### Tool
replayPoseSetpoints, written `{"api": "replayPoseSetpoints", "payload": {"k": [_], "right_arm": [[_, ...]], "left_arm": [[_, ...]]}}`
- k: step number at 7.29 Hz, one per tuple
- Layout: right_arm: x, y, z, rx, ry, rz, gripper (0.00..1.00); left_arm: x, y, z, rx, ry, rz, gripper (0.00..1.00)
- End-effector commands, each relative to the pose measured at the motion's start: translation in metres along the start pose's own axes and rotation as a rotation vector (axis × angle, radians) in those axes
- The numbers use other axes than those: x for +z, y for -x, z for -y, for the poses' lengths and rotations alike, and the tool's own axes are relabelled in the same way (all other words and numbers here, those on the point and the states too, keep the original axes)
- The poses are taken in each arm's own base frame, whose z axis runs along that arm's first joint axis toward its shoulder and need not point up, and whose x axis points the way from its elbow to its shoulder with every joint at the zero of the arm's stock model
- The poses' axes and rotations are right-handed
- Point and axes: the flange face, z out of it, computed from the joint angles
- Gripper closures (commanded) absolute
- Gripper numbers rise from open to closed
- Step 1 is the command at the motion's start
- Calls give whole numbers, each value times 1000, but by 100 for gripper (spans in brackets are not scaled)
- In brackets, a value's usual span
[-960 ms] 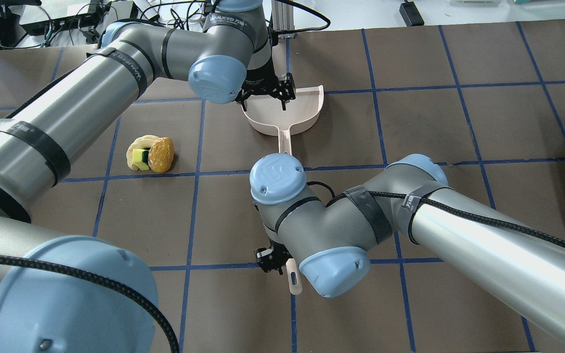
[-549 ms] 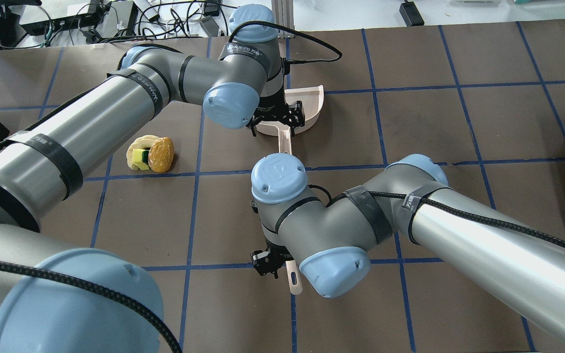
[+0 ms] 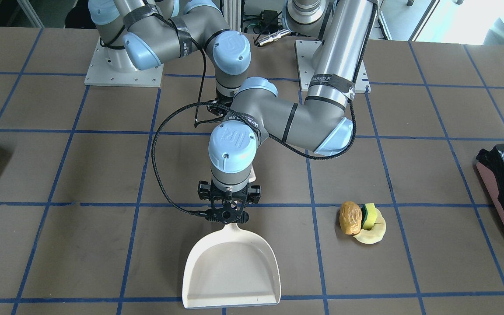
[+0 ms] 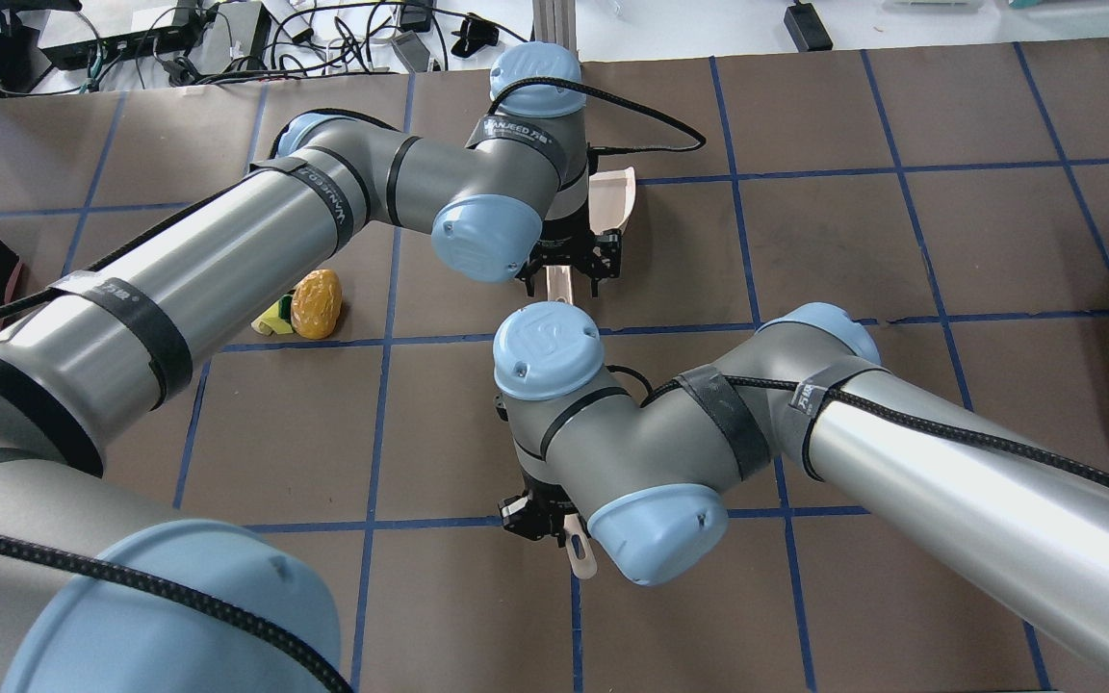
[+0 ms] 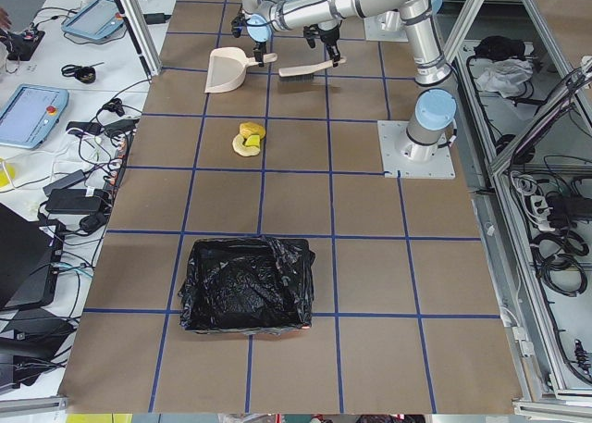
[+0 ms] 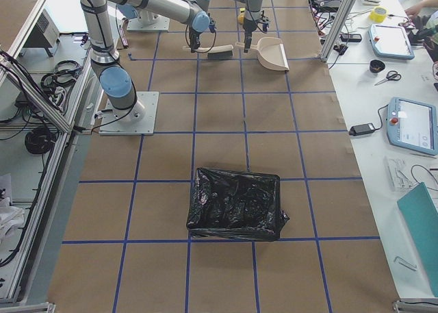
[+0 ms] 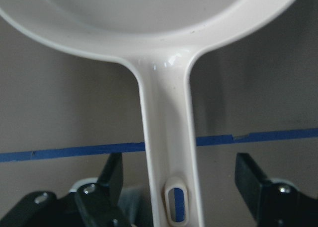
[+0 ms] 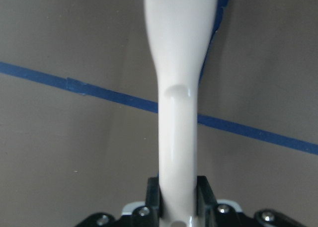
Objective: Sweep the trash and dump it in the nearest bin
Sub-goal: 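Grasp the dustpan handle with left gripper while right grasps brush handle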
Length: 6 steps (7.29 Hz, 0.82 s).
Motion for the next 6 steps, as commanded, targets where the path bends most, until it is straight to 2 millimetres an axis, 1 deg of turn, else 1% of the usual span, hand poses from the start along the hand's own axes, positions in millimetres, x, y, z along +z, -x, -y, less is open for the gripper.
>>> {"api": "replayPoseSetpoints", "payload": {"k": [1, 3, 4, 5, 6], "right_arm": [[-2, 0, -1, 12, -3, -1, 100], [-2, 0, -1, 111, -5, -3, 100], [-4, 5, -6, 170, -8, -1, 100], [-4, 11, -10, 239, -11, -3, 100], [-8, 18, -15, 303, -34, -1, 100]], "left_arm": [[2, 0, 0, 7, 2, 3, 60], [3, 0, 0, 46, 5, 4, 87], [1, 0, -1, 48, 7, 4, 100], [-9, 0, -4, 48, -3, 6, 100], [-28, 10, -3, 34, -15, 2, 100]]}}
